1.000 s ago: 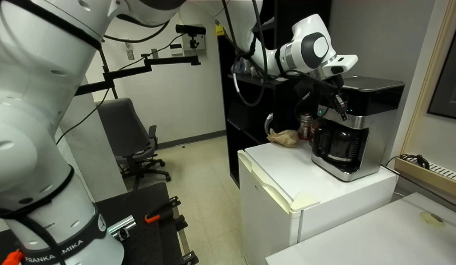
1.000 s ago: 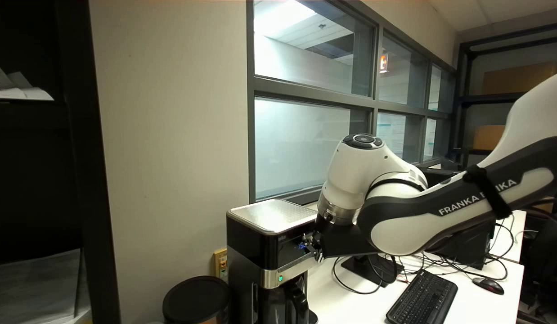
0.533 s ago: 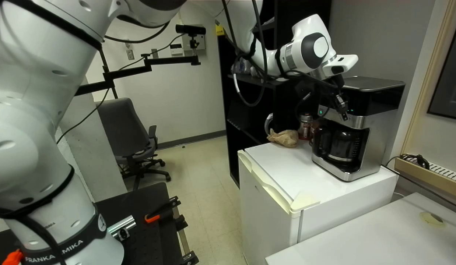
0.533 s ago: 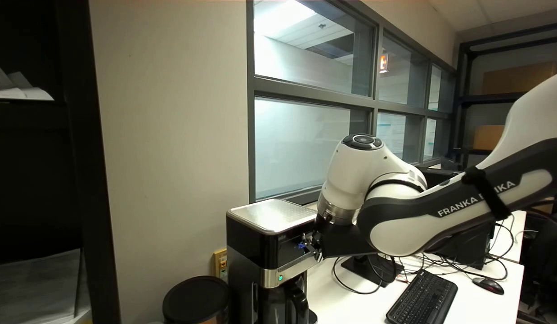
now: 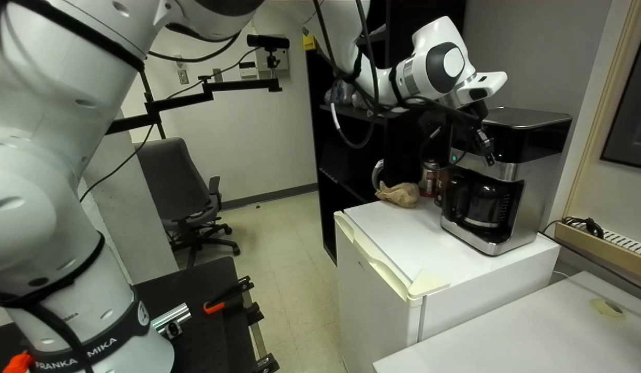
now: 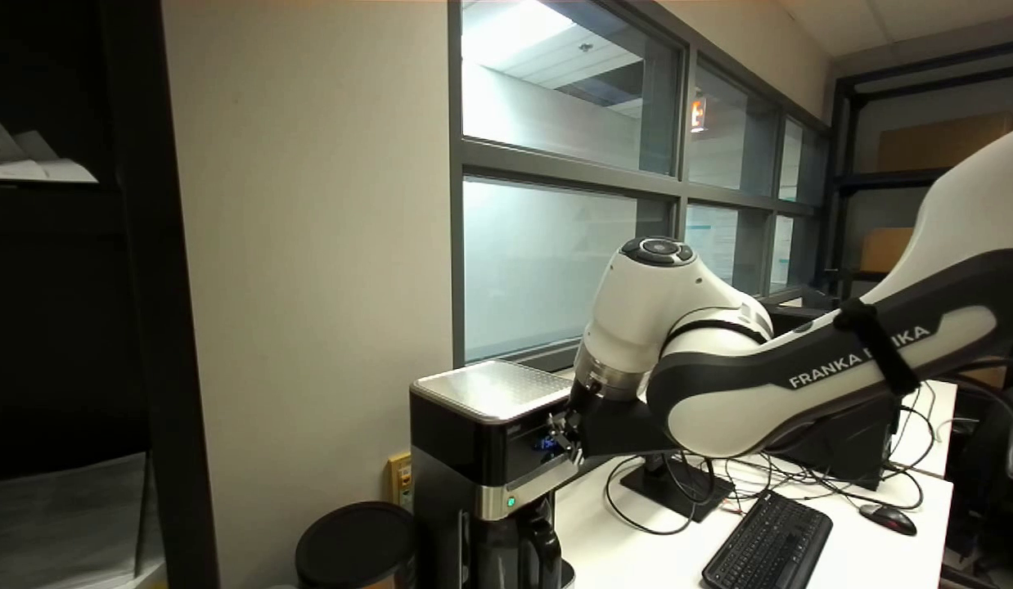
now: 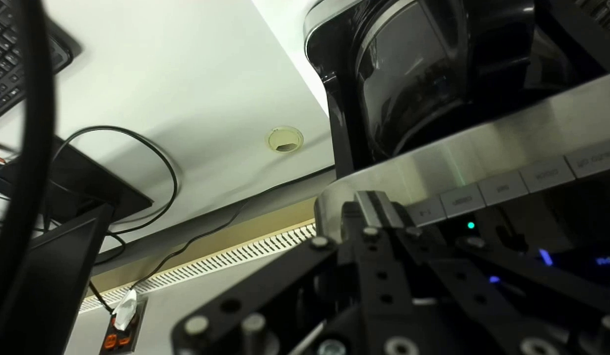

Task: Push down the second button from the right

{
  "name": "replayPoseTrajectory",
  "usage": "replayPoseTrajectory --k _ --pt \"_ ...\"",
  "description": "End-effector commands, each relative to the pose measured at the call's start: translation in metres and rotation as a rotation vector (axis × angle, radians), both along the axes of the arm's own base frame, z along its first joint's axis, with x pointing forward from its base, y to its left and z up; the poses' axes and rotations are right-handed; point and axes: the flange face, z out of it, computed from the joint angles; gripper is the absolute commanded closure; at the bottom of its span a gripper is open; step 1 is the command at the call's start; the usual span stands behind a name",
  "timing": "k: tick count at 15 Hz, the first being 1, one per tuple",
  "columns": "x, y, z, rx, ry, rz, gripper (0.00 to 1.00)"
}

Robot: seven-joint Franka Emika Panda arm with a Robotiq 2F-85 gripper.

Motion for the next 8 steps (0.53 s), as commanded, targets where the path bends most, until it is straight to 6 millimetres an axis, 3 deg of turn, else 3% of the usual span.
replayPoseTrajectory --k 1,4,8 --pt "0.007 0.007 0.012 0.000 -0.052 0.021 1.00" --pt "-0.003 0.013 0.005 0.013 -0.029 0.036 1.00" --pt "-0.035 0.035 -0.005 0.033 0.002 0.107 1.00"
